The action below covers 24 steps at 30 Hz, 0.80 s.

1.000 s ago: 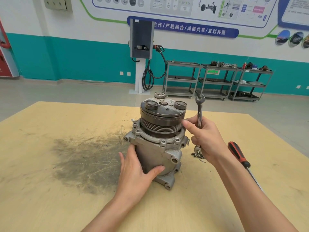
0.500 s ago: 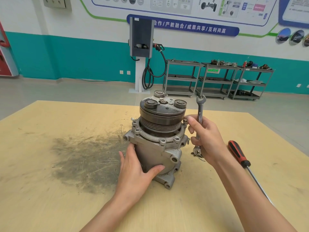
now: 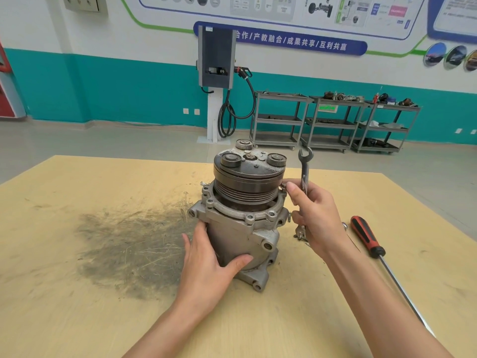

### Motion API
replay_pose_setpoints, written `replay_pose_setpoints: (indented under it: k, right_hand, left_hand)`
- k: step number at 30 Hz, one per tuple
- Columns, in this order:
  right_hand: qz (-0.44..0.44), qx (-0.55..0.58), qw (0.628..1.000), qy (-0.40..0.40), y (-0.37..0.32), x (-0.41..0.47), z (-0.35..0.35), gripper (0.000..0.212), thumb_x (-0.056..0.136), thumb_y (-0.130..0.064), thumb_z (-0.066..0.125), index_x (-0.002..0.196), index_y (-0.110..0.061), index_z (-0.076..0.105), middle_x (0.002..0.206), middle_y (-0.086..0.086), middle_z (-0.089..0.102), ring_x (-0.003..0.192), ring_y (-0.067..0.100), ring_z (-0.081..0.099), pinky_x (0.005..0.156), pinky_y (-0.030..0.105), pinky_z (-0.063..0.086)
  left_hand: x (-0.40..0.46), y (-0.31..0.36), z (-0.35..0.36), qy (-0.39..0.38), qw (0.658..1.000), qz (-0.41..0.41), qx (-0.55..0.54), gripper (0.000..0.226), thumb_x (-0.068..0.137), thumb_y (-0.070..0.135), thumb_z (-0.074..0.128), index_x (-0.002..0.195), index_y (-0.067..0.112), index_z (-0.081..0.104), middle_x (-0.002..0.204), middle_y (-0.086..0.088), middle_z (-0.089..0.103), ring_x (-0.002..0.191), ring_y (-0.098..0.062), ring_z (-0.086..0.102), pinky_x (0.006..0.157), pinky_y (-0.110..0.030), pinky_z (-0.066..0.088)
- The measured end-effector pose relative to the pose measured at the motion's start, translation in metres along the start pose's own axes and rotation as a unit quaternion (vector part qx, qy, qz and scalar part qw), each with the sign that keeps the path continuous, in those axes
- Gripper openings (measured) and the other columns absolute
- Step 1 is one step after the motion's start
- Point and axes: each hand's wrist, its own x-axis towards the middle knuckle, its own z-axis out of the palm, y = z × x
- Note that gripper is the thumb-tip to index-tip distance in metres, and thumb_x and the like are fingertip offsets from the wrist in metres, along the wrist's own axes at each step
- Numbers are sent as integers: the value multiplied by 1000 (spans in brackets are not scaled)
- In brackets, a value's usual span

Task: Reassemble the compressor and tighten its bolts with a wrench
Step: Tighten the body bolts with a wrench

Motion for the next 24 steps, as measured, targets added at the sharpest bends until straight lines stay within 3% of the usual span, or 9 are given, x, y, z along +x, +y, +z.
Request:
replay_pose_setpoints:
  k: [2, 5, 10, 15, 17, 20, 24]
  right_hand:
    - [1, -14, 1000, 7, -1, -1, 0, 13, 94, -22, 62, 95, -12, 69, 72, 6, 48, 45, 5, 29, 41, 24, 18]
    - [4, -16, 1000, 17, -2, 0, 3, 9, 92, -21, 67, 88, -13, 64, 63, -5, 50, 41, 4, 32, 34, 21, 25]
    - [7, 17, 1000, 1, 1, -2, 3, 14, 97, -23, 58, 97, -15, 69, 60, -16, 53, 49, 4, 34, 38, 19, 24]
    - [-4, -4, 1000, 16, 0, -2, 3, 9, 93, -19, 64, 89, -11, 65, 71, 4, 52, 47, 5, 33, 37, 21, 26]
    - [-9, -10, 1000, 22, 0, 0, 5, 9, 91, -18, 67, 85, -13, 61, 64, -5, 54, 46, 4, 35, 36, 21, 28]
    - [-12, -5, 1000, 19, 1, 0, 5, 9, 95, -21, 62, 91, -13, 64, 58, -16, 51, 47, 3, 34, 38, 20, 27]
    - [-12, 10, 1000, 16, 3, -2, 3, 14, 98, -19, 57, 96, -13, 69, 60, -10, 45, 45, 3, 29, 37, 19, 24]
  left_hand:
    - [0, -1, 0, 2, 1000, 0, 0, 109, 55, 70, 69, 143, 25, 23, 144, 18, 34, 149, -23, 2, 122, -46, -1]
    - [0, -1, 0, -1, 1000, -2, -3, 109, 56, 68, 71, 144, 25, 23, 145, 16, 34, 149, -23, 3, 122, -48, 2]
    - [0, -1, 0, -7, 1000, -15, 0, 112, 56, 67, 72, 145, 22, 22, 151, 10, 33, 150, -26, -1, 122, -50, 7]
    - [-1, 0, 0, -8, 1000, -17, -1, 110, 57, 66, 73, 144, 21, 24, 151, 8, 33, 150, -25, 1, 121, -51, 11]
    - [-1, 0, 0, -8, 1000, -18, -3, 108, 59, 62, 76, 144, 21, 23, 150, 8, 33, 149, -25, 1, 120, -52, 13]
    - [-1, 1, -1, -15, 1000, -21, 3, 116, 52, 73, 66, 146, 20, 22, 151, 8, 32, 150, -26, 1, 120, -52, 13]
    - [-2, 2, -1, -15, 1000, -15, 7, 118, 49, 77, 62, 146, 21, 21, 151, 10, 31, 150, -25, -2, 121, -51, 9]
